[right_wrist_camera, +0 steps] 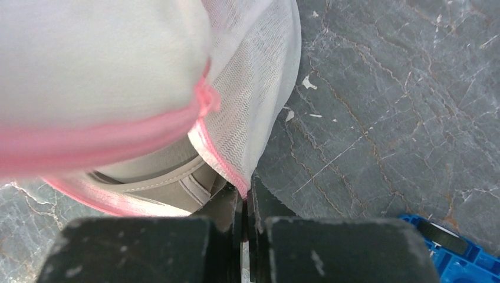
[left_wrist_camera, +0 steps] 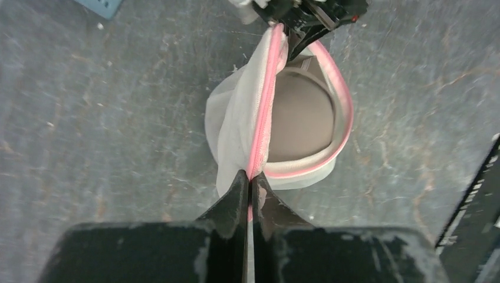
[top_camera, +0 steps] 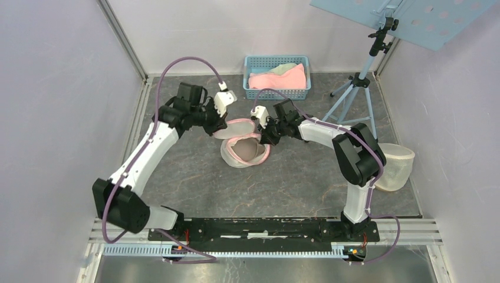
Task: Unzip the laundry bag and remove the bra
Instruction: Adjust the laundry bag at the center of the board.
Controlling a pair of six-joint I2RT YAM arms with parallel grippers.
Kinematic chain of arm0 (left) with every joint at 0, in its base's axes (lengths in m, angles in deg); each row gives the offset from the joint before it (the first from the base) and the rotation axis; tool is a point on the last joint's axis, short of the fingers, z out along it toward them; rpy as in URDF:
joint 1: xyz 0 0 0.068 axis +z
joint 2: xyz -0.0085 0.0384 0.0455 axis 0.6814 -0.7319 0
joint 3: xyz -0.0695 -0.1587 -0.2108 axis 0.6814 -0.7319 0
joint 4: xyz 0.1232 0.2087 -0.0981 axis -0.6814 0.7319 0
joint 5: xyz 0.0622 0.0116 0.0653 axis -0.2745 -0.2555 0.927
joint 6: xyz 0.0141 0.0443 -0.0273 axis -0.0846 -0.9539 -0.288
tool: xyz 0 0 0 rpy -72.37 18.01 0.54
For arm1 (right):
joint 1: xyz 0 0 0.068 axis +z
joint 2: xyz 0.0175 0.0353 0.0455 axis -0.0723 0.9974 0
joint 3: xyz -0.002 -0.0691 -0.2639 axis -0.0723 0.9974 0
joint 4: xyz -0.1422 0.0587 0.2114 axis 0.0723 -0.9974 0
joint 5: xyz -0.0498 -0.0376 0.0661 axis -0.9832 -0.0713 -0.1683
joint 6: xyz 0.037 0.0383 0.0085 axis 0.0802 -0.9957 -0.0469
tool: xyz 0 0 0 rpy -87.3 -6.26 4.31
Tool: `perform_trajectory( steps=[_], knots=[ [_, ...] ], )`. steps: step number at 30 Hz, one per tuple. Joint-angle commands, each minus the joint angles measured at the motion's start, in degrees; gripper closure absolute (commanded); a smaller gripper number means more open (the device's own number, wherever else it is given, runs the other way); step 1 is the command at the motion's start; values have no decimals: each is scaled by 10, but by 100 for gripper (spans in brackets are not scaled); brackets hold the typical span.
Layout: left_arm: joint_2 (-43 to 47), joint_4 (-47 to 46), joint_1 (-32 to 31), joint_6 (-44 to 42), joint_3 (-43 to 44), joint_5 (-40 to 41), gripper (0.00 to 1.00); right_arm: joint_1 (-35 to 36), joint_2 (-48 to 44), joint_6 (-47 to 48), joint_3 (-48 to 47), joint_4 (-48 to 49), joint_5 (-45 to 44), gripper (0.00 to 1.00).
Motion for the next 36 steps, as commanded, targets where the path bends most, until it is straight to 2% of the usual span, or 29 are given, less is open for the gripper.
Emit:
perform_trajectory(
  steps=[1, 8, 17, 22, 26, 29, 32, 34, 36],
  knots=[
    [-75, 154, 15, 138, 96, -16, 98, 1, -46, 18, 3, 16, 29, 100],
    [-197, 181, 89, 210, 175, -18, 98, 2, -60, 32, 24, 8, 59, 100],
    [-357, 185, 117, 208, 307, 26, 95, 19, -34, 23, -4, 17, 45, 100],
    [-383, 180, 140, 217, 338, 67, 71, 20, -21, 12, -35, 8, 35, 98],
    [-333, 143, 164, 212, 310, 69, 53, 20, -23, 1, -38, -9, 47, 97],
    [-268, 102, 164, 190, 254, 65, 43, 21, -40, -7, -16, 1, 45, 89],
    [-204, 89, 159, 170, 197, 25, 38, 19, -51, -20, -2, 7, 27, 72],
    [-163, 69, 143, 165, 147, 27, 35, 14, -55, -31, -7, 4, 6, 59],
    [-126, 49, 129, 161, 98, 19, 32, 3, -61, -47, -15, 5, -6, 50]
  ],
)
